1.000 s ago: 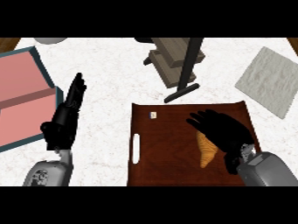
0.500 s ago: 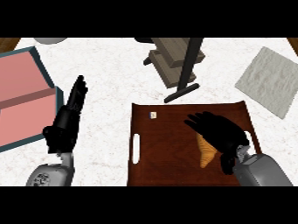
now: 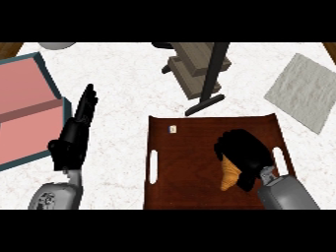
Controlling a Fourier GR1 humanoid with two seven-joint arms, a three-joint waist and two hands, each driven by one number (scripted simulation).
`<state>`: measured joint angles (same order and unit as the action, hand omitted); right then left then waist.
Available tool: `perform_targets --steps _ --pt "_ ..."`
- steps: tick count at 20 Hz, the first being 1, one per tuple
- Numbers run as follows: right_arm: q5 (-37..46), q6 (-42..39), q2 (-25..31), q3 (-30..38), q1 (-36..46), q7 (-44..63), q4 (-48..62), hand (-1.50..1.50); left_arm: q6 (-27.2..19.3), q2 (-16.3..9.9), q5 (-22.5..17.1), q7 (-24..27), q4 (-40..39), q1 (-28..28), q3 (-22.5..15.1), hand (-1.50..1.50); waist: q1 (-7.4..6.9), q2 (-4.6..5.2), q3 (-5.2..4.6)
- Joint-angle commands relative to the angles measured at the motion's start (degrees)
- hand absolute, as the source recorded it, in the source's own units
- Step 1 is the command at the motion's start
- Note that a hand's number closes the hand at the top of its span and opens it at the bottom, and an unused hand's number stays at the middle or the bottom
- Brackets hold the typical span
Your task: Pick the croissant from the tray and place it in the tiered basket
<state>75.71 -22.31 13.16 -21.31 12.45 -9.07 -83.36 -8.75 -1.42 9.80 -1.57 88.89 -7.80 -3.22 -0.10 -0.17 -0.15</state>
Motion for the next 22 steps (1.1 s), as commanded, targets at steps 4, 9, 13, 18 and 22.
perform_targets --steps 4,9,13,18,22 --pt "7.36 -21.34 -10.52 -6.92 6.06 18.02 -11.82 1.5 -1.2 1.05 0.79 0.29 -0.05 0.79 -1.05 0.0 0.38 -0.37 -0.04" --pt "-2.33 -35.93 -13.0 -4.01 20.56 32.33 -12.97 1.5 -2.47 1.4 2.31 -1.74 -1.18 -0.92 -1.95 0.0 -0.9 0.03 0.05" --pt "-10.55 -31.6 -13.09 -7.85 23.14 45.54 -12.93 1.5 -0.33 0.6 0.41 -3.6 0.84 -2.28 -0.78 0.0 -0.9 0.1 0.11" --pt "-16.3 -35.58 -13.13 -3.0 31.55 54.14 -17.61 1.5 0.98 -0.63 -0.52 -3.24 1.74 -1.8 0.06 0.0 -0.54 -0.03 0.1" --pt "-20.67 -38.38 -13.14 3.63 43.46 60.42 -19.7 1.5 -1.09 1.39 1.07 -0.21 -0.42 0.86 -1.86 0.0 -0.66 -0.26 0.01"
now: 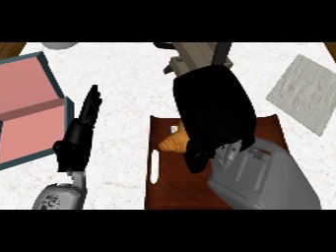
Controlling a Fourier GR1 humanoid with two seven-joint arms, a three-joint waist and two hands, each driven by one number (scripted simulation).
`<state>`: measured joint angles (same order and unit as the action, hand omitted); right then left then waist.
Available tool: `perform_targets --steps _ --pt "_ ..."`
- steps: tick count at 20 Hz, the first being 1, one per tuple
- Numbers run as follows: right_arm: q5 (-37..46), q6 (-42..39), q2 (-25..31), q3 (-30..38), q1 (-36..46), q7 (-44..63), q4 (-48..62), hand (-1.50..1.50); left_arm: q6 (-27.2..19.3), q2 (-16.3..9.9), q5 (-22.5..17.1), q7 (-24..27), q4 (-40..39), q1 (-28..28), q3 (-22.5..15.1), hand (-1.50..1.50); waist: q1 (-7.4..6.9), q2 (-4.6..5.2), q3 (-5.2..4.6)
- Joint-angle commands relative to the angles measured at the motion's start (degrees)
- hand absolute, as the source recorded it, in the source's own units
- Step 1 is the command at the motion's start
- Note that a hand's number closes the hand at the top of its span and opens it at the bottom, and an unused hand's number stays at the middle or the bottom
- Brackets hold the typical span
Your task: Pick the croissant from the tray and place it in the tiered basket
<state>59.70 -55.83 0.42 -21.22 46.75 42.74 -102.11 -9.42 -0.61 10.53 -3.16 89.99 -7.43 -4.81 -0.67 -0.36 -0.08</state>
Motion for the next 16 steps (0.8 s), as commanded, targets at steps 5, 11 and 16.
perform_targets --steps 5,11,16 --pt "-8.87 -10.37 -0.39 15.51 22.59 11.6 -2.07 1.5 -0.03 -1.23 -0.53 -0.3 -1.75 -1.89 1.74 0.0 0.53 -0.39 -0.05" --pt "-10.84 -13.59 -0.38 26.11 35.54 14.24 4.73 1.5 -0.49 -0.25 -0.09 1.6 -3.52 -0.77 1.04 0.0 1.11 -0.42 -0.04" --pt "-8.3 -9.25 -0.38 35.29 44.45 13.43 15.91 1.5 0.45 -0.97 -0.08 0.08 0.58 -0.11 0.21 0.0 0.11 -0.15 -0.01"
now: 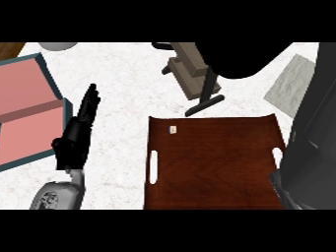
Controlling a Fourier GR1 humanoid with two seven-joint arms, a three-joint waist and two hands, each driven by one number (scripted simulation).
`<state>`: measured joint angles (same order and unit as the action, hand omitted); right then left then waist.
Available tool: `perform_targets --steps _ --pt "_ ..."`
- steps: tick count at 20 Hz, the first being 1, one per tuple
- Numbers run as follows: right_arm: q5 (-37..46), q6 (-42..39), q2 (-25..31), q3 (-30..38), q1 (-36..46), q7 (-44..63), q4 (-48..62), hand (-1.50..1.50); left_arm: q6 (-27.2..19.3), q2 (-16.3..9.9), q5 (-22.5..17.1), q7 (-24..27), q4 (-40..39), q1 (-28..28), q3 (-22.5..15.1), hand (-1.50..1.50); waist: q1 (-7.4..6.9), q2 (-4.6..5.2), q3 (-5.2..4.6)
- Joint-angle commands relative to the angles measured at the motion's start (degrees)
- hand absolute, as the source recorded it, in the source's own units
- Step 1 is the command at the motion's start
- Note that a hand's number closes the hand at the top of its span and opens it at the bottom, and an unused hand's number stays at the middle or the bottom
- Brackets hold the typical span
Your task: Pick the croissant from the tray and place it in the tiered basket
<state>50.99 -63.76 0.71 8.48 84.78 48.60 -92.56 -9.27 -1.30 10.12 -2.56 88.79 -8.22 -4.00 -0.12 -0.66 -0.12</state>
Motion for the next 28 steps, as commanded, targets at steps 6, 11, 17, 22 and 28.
perform_targets --steps 6,11,17,22,28 --pt "-2.41 7.21 -0.69 10.04 11.6 8.91 14.16 1.5 -0.24 0.5 0.43 -0.4 -0.18 -0.91 -0.32 0.0 -0.35 0.46 0.05" --pt "1.74 16.27 3.31 7.7 13.88 3.27 25.06 1.5 1.06 -1.02 -1.18 -0.86 0.05 -1.08 0.85 0.0 -1.13 0.92 0.02" --pt "4.77 20.69 7.28 3.43 14.11 -3.15 33.08 1.5 -2.36 1.25 1.29 0.5 -1.51 -1.39 -1.68 0.0 -1.01 1.0 0.03" --pt "7.72 25.86 12.54 -0.33 9.7 -12.9 38.36 1.5 -0.85 -0.61 0.43 -1.74 1.86 -0.87 -1.41 0.0 -1.38 1.06 0.06" --pt "6.32 33.51 11.98 6.11 9.12 -10.26 46.93 1.5 -1.76 0.78 0.44 -2.12 -0.41 -4.31 -1.03 0.0 -1.14 1.28 0.07"
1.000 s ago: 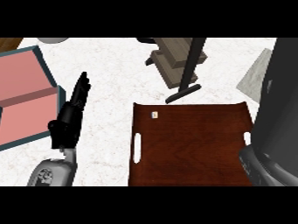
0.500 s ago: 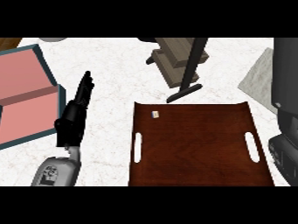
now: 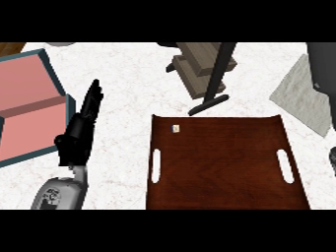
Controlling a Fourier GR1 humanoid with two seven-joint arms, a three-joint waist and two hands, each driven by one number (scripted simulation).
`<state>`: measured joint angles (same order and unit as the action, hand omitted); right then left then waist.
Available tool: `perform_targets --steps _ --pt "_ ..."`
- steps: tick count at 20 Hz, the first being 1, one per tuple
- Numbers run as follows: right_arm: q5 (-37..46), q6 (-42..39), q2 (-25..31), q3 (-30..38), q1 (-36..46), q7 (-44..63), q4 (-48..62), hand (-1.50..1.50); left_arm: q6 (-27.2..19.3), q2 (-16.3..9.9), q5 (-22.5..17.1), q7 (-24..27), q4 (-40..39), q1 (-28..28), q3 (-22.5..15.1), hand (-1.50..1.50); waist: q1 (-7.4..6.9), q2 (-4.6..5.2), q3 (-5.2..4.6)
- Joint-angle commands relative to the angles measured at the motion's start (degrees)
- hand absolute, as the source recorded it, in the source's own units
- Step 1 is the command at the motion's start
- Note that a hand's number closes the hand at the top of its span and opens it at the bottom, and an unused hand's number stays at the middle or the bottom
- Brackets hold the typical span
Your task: Pick the croissant from the tray and place it in the tiered basket
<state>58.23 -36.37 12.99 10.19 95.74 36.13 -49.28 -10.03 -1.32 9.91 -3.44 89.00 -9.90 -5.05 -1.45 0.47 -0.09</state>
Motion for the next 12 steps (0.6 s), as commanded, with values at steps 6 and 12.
perform_targets --steps 6,12 --pt "-6.01 13.41 -1.58 11.05 -1.69 1.28 7.98 -1.5 0.28 0.61 0.18 -1.3 0.16 -0.77 -0.73 0.0 -0.25 -0.01 0.05" --pt "-9.62 21.84 0.7 17.06 -0.18 3.36 5.45 -1.5 0.71 0.06 -0.32 2.41 -0.28 3.23 -0.28 0.0 0.2 -0.29 0.05"
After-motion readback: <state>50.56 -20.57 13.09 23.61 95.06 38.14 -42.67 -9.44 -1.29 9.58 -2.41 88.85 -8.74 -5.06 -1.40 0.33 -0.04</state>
